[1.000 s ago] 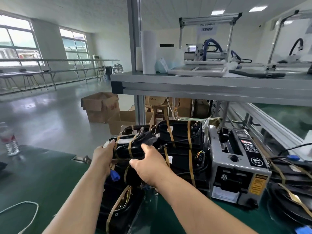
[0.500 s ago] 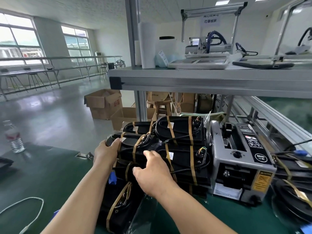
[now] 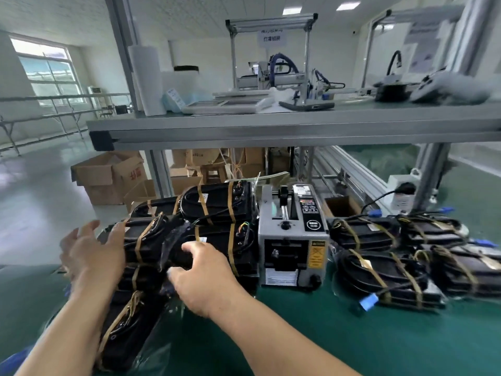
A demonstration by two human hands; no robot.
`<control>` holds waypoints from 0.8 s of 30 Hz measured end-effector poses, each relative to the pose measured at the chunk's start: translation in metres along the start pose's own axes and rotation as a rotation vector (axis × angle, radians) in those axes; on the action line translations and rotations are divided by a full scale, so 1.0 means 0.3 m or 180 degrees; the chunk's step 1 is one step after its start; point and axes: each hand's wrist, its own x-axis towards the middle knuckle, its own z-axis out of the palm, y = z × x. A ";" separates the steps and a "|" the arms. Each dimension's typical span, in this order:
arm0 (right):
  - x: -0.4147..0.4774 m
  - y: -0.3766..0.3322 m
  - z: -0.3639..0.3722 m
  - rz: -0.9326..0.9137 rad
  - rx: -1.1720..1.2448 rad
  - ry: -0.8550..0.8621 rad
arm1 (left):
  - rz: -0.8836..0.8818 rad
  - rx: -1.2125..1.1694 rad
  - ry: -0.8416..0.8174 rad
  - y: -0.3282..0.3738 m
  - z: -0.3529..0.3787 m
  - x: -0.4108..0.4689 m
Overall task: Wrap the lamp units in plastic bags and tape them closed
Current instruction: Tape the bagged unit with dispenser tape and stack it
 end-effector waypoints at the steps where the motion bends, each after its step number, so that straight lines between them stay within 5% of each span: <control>1: -0.029 0.015 -0.027 0.0008 0.0073 0.0032 | 0.0206 -0.0159 -0.0020 0.039 0.000 -0.062; 7: -0.214 0.118 -0.242 0.0085 0.0299 0.0592 | 0.1202 -0.0845 -0.0591 0.265 0.091 -0.480; 12: -0.358 0.245 -0.469 0.0120 0.0302 0.1213 | 0.1347 -0.1327 -0.1469 0.396 0.238 -0.767; 24: -0.559 0.615 -0.793 0.0961 0.0040 0.2268 | 0.1857 -0.0082 -0.2545 0.557 0.645 -1.041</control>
